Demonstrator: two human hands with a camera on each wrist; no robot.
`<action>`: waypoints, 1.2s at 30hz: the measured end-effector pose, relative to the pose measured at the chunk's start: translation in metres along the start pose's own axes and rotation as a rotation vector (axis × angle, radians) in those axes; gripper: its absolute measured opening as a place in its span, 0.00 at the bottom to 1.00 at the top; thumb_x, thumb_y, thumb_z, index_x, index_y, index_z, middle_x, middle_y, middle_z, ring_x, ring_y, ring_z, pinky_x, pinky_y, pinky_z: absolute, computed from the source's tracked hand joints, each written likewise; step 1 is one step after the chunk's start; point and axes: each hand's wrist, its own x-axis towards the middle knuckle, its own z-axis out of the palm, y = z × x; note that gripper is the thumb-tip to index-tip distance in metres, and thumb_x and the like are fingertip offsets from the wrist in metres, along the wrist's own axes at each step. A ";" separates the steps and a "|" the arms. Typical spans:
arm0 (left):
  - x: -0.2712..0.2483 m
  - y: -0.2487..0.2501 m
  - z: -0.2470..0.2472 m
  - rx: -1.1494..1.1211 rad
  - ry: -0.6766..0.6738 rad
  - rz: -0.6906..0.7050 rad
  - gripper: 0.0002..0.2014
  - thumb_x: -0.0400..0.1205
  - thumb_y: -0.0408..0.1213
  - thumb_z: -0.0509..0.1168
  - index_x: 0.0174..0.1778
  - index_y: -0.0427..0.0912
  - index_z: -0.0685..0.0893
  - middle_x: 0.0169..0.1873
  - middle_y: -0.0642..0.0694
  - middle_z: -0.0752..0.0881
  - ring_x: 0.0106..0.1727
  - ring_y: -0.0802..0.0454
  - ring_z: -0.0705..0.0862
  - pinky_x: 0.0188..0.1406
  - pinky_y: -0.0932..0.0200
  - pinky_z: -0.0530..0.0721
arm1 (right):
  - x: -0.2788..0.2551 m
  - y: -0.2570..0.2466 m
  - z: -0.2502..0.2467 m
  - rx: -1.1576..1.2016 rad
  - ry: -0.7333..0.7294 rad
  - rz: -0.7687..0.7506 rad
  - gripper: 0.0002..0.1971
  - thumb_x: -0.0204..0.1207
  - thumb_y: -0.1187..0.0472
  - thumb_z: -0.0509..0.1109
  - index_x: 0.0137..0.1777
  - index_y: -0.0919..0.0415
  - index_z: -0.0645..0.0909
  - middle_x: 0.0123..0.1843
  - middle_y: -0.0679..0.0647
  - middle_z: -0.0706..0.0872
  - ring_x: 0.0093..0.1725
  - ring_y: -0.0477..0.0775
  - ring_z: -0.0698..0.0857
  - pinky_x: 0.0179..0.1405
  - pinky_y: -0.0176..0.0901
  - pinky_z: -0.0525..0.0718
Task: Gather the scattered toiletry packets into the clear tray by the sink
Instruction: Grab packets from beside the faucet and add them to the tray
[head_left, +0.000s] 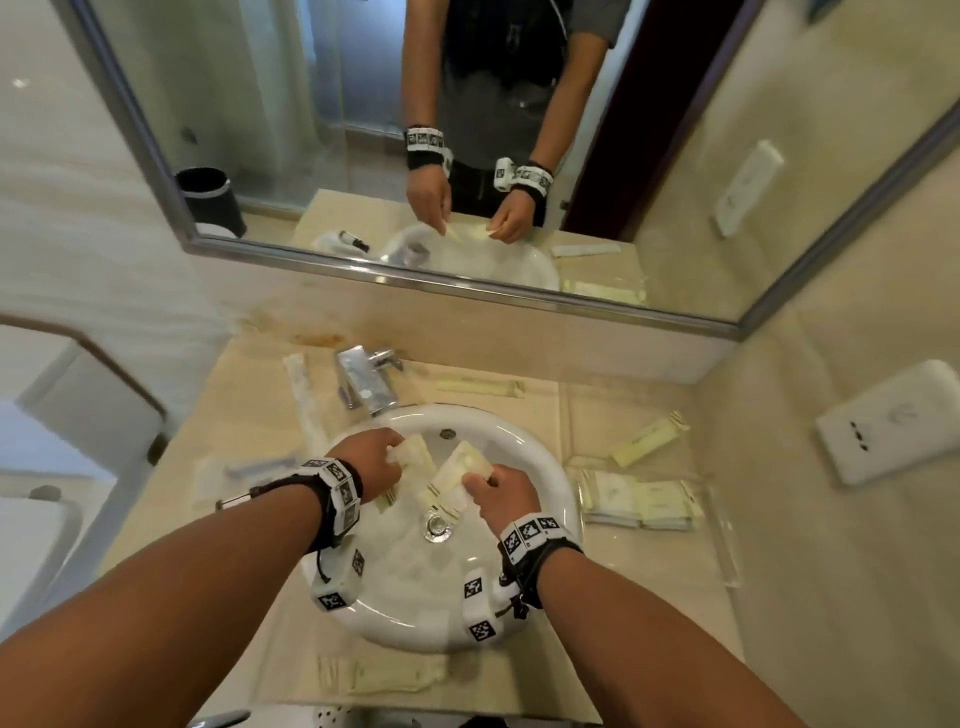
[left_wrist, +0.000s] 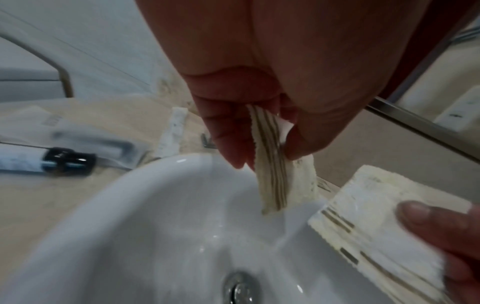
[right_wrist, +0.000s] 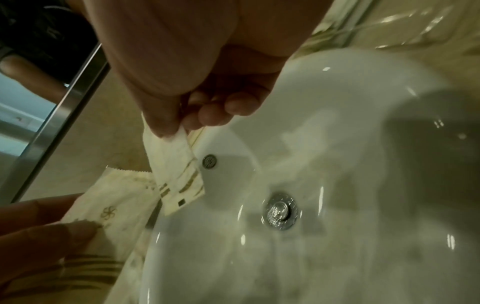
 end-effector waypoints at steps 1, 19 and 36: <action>0.001 0.010 0.006 0.007 -0.006 0.015 0.24 0.78 0.41 0.66 0.72 0.50 0.78 0.67 0.46 0.83 0.65 0.46 0.82 0.62 0.56 0.80 | 0.000 0.009 -0.009 0.008 0.018 0.016 0.17 0.75 0.45 0.69 0.34 0.57 0.76 0.31 0.54 0.80 0.30 0.54 0.79 0.36 0.45 0.77; 0.039 0.187 0.113 0.060 -0.210 0.228 0.20 0.84 0.38 0.55 0.73 0.48 0.77 0.69 0.44 0.82 0.67 0.45 0.80 0.64 0.55 0.77 | 0.000 0.170 -0.173 0.415 0.386 0.423 0.12 0.79 0.59 0.66 0.34 0.63 0.78 0.29 0.60 0.79 0.23 0.53 0.74 0.23 0.41 0.72; 0.058 0.262 0.162 0.057 -0.224 0.216 0.18 0.85 0.35 0.54 0.70 0.48 0.78 0.56 0.45 0.87 0.50 0.49 0.84 0.44 0.62 0.75 | 0.045 0.212 -0.219 0.679 0.396 0.568 0.13 0.82 0.60 0.65 0.42 0.67 0.85 0.27 0.55 0.81 0.20 0.51 0.74 0.21 0.36 0.70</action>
